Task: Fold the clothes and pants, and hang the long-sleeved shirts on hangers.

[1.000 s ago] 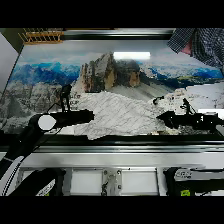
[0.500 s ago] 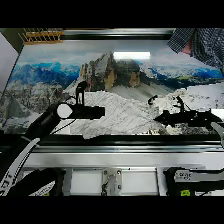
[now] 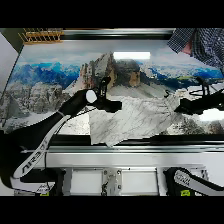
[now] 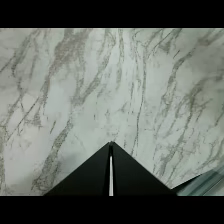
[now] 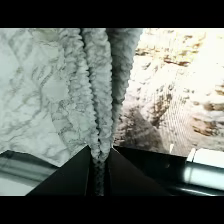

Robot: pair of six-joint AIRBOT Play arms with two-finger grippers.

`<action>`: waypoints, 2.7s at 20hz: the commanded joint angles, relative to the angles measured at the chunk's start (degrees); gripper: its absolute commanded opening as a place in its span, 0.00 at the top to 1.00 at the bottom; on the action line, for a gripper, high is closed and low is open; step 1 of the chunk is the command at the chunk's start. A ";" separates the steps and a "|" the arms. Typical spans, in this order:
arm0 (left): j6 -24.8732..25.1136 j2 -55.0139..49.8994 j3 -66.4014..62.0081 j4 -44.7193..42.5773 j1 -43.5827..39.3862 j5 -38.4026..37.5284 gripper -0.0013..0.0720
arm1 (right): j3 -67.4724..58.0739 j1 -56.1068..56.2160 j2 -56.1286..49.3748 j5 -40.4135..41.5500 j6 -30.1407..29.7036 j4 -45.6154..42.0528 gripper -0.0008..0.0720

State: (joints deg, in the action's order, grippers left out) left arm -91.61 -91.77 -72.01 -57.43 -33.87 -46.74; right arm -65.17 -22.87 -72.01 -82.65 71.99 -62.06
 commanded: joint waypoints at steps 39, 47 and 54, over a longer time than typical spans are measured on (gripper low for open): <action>-0.24 6.86 -23.63 -9.09 27.76 -16.20 0.97 | -13.44 70.31 -15.15 22.56 11.96 -3.28 0.06; -0.15 21.29 1.25 -8.90 27.56 -10.03 0.97 | -3.80 51.41 -6.38 20.04 11.80 -10.14 0.06; -0.15 27.36 13.49 -8.85 21.14 -4.98 0.97 | 8.07 27.10 -13.79 20.98 -1.68 10.19 0.06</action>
State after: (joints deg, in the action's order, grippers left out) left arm -91.66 -66.48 -62.72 -66.26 -10.33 -54.00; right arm -60.03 11.86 -82.00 -61.87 77.43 -62.83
